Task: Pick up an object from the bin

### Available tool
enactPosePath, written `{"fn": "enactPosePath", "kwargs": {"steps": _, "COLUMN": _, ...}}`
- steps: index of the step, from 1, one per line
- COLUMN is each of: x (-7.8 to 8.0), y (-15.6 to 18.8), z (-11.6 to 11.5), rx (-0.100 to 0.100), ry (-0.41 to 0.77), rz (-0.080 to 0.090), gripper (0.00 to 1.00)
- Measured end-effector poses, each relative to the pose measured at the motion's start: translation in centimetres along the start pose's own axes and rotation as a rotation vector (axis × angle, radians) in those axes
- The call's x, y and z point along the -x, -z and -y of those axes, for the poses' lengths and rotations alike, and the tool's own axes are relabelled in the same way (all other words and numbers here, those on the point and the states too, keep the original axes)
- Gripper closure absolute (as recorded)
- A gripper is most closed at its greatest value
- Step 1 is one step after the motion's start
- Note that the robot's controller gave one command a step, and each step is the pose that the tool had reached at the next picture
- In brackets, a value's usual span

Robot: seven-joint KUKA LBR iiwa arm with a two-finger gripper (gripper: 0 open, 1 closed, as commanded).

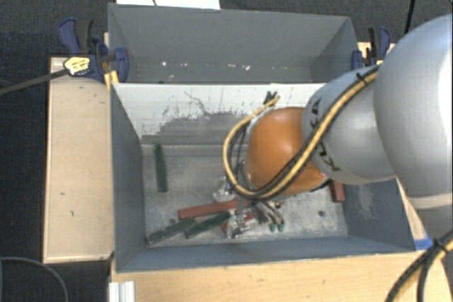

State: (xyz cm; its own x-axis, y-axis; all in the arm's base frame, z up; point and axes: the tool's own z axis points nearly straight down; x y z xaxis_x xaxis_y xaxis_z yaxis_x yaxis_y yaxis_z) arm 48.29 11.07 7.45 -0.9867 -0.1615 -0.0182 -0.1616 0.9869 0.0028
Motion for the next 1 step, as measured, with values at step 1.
{"fn": "enactPosePath", "kwargs": {"steps": 1, "x": 0.00, "y": 0.00, "z": 0.00, "rx": 0.000, "ry": 0.000, "rz": 0.000, "gripper": 1.00}}
